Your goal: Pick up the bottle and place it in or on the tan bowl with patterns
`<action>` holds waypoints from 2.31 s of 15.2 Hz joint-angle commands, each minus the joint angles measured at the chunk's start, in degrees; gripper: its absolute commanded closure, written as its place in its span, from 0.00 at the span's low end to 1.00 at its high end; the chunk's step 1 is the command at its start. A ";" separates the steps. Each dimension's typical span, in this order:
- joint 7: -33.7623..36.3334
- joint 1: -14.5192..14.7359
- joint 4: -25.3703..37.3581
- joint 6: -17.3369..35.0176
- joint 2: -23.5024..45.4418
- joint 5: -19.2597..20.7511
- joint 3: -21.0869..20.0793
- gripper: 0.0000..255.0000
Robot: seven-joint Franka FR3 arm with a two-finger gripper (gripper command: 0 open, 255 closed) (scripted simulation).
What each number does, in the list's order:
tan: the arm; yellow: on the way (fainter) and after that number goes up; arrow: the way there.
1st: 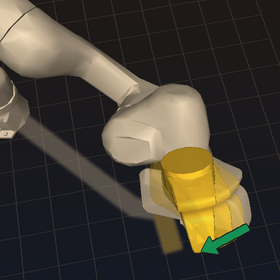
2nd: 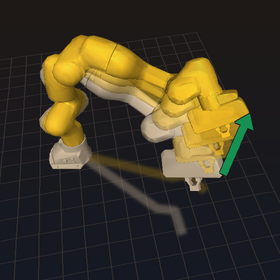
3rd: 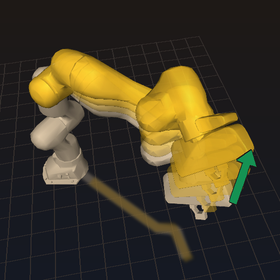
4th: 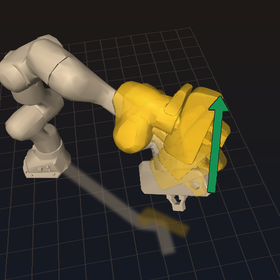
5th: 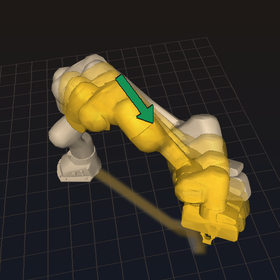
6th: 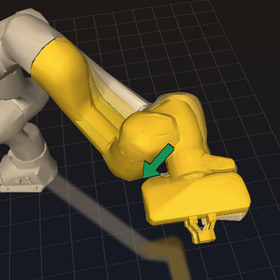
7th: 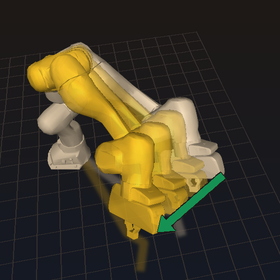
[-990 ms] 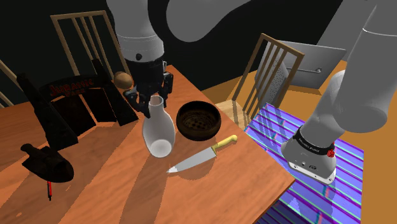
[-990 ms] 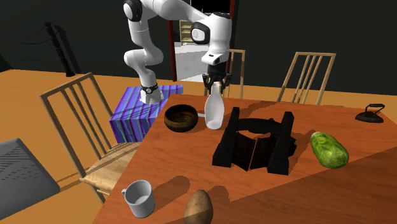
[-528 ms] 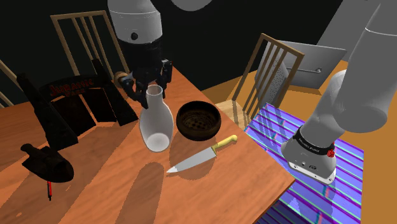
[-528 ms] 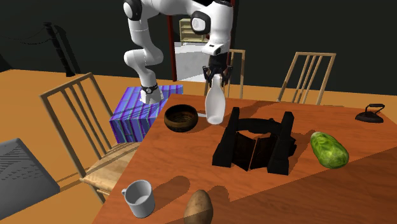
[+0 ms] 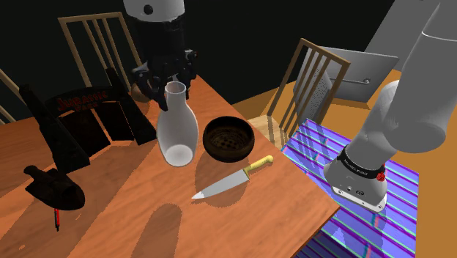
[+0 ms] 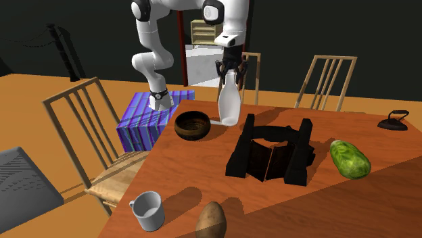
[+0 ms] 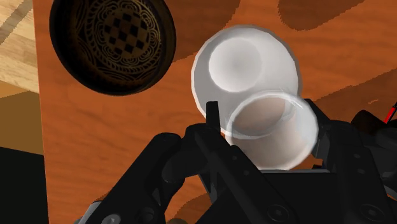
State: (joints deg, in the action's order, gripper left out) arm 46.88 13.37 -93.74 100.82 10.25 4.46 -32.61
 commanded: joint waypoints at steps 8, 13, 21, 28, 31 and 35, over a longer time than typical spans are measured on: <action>0.20 0.53 7.60 -7.17 0.48 0.21 -0.23 1.00; 0.44 1.00 11.90 -10.80 1.26 0.62 -0.36 1.00; -10.48 -6.13 3.95 -14.77 -12.57 -6.42 3.86 1.00; -19.97 -10.00 1.65 -20.49 -21.04 -9.24 9.71 1.00; -21.33 -10.33 -0.72 -19.61 -22.57 -9.59 10.62 1.00; -21.73 -10.25 -5.16 -16.38 -23.83 -9.98 10.75 1.00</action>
State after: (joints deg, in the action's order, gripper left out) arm 25.31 3.10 -97.46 83.48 -13.01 -5.35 -21.93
